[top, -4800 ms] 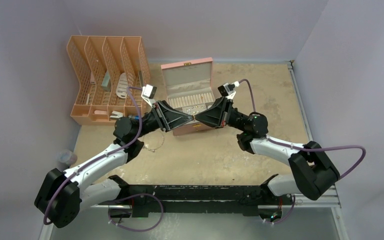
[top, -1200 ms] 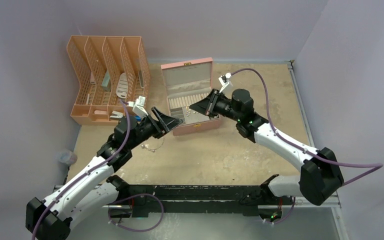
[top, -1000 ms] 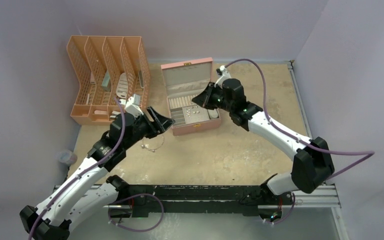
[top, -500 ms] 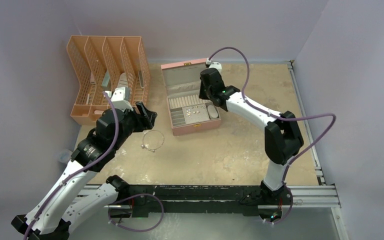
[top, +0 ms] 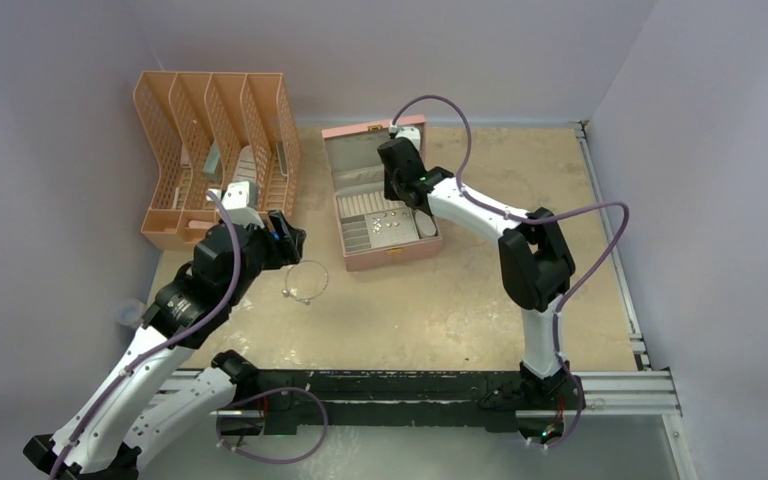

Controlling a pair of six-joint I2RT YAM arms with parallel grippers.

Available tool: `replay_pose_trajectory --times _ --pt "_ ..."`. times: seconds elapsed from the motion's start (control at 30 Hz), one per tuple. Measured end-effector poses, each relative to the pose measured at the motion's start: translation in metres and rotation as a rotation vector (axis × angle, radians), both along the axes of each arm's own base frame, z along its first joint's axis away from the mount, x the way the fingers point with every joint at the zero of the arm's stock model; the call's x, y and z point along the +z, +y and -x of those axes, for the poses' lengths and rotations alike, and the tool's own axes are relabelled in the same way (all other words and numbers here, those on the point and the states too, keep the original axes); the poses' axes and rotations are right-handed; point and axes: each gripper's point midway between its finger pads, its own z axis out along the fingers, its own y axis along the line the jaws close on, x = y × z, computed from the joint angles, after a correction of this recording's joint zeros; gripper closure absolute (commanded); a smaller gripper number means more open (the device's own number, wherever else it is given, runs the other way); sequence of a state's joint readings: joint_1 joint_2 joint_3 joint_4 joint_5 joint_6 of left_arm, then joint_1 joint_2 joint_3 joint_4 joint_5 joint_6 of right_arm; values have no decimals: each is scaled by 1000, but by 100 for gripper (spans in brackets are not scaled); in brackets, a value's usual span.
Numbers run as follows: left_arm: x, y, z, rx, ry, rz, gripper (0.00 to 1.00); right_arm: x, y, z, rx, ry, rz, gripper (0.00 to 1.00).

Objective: Organize the mixed jewelry

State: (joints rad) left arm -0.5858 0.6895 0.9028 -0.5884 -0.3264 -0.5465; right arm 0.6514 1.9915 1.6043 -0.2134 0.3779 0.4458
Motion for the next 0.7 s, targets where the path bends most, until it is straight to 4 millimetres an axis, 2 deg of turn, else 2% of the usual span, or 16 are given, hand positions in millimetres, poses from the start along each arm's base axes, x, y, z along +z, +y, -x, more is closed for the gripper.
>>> replay_pose_trajectory --times 0.2,0.7 --pt "-2 4 -1 12 2 -15 38 -9 2 -3 -1 9 32 98" --pt "-7 13 -5 33 15 -3 38 -14 0 -1 27 17 78 97"
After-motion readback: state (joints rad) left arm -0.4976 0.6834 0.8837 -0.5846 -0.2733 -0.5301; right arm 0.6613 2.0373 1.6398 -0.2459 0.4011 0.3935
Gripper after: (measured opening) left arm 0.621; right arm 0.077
